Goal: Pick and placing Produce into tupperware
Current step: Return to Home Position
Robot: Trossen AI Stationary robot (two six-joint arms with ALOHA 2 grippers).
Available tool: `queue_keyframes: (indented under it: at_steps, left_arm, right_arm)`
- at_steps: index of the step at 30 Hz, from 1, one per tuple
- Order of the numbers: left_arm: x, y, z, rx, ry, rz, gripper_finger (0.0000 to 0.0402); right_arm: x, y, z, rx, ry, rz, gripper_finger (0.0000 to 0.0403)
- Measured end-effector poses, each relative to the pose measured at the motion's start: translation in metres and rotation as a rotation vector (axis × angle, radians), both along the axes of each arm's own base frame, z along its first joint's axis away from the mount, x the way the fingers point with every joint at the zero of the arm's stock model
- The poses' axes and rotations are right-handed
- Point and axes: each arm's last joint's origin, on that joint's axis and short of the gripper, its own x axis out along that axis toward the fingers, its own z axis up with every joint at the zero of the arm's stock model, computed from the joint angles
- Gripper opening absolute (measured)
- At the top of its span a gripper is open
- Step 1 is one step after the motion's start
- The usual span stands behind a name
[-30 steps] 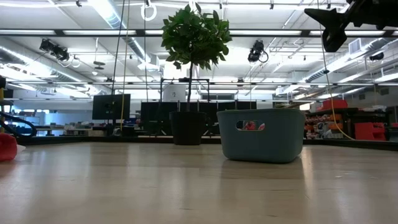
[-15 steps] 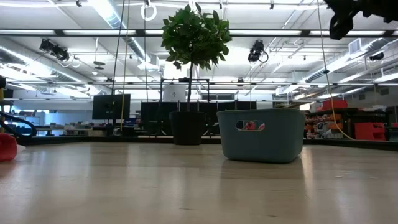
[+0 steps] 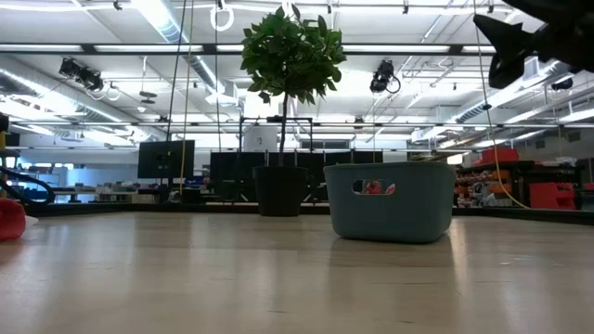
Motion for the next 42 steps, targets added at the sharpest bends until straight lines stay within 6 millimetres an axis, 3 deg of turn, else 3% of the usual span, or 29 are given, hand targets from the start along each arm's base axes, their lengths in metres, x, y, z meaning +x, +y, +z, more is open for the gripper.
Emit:
queue_keyframes:
  at_steps: [20, 30, 42]
  left_arm:
    - [0.000, 0.000, 0.000, 0.000, 0.000, 0.000, 0.0140]
    - [0.000, 0.000, 0.000, 0.000, 0.000, 0.000, 0.0153]
    - [0.000, 0.000, 0.000, 0.000, 0.000, 0.000, 0.0138]
  right_arm:
    - [0.005, 0.000, -0.017, -0.171, 0.157, -0.052, 0.0198]
    - [0.005, 0.000, -0.014, -0.113, 0.164, -0.033, 0.0198]
    - [0.005, 0.000, -0.014, -0.111, 0.167, -0.032, 0.0198]
